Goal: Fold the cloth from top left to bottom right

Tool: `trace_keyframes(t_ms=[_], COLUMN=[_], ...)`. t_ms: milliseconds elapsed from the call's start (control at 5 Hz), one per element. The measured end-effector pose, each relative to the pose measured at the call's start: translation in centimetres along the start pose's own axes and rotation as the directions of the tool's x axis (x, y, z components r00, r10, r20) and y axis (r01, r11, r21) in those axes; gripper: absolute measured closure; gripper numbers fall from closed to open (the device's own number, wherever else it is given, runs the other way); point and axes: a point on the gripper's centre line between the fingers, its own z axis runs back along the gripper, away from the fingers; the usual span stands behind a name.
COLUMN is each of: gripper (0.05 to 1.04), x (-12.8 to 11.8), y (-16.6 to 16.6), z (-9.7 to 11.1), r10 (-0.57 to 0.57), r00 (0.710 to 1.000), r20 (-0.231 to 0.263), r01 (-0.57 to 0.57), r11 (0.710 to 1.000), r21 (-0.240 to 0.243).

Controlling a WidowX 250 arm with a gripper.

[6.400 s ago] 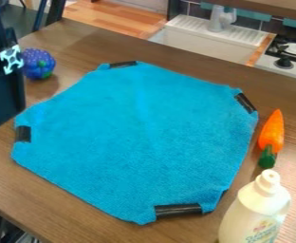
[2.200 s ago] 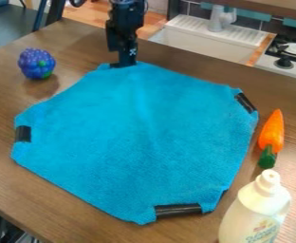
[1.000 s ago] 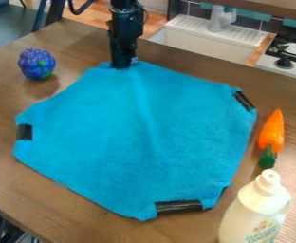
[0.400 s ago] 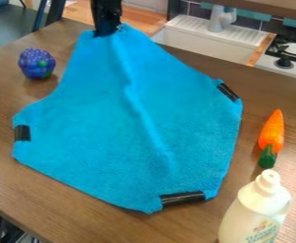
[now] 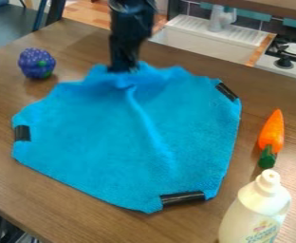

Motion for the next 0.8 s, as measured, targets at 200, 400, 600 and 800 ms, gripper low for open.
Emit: trace_keyframes(t_ms=[200, 400, 600, 800], gripper=[1.032, 1.032, 1.032, 1.032], x=[-0.2, 0.1, -0.2, -0.2], y=[-3.6, -6.4, -7.8, -9.6], z=[1.1, 2.8, 4.6, 5.6], r10=[-0.057, -0.099, -0.09, -0.102], r00=[0.998, 0.994, 0.993, 0.991], r20=[0.0, 0.041, 0.073, 0.092], r01=[0.057, 0.098, 0.092, 0.106], r11=[0.998, 0.995, 0.996, 0.994], r21=[0.015, 0.01, -0.012, -0.033])
